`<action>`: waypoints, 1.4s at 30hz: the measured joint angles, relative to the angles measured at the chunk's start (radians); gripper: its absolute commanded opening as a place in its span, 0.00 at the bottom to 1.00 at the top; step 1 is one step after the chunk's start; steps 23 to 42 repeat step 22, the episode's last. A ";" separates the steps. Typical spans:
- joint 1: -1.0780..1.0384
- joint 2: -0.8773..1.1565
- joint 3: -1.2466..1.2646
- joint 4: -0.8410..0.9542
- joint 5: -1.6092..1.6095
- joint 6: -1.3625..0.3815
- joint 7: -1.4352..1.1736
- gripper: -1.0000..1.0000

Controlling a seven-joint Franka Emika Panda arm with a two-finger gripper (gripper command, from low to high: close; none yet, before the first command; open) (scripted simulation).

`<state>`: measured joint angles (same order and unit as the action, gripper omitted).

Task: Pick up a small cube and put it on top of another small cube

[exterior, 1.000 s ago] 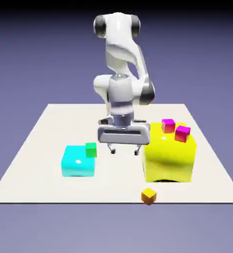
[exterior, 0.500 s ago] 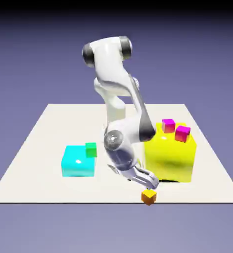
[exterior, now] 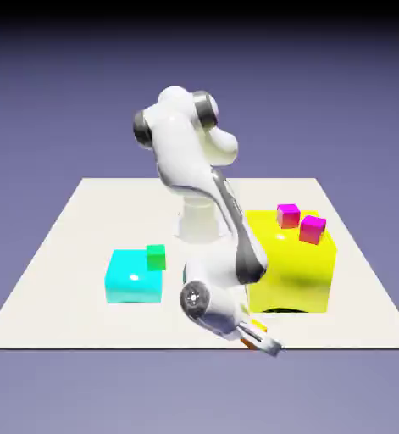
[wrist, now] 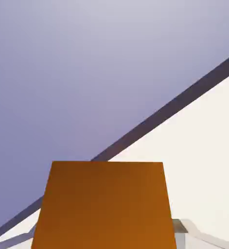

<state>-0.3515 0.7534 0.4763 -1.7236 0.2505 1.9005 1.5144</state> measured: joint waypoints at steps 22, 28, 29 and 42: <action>0.198 -0.496 0.211 -0.213 0.035 -0.362 -0.116 1.00; 0.198 -0.496 0.211 -0.213 0.035 -0.362 -0.116 1.00; 0.198 -0.496 0.211 -0.213 0.035 -0.362 -0.116 1.00; 0.198 -0.496 0.211 -0.213 0.035 -0.362 -0.116 1.00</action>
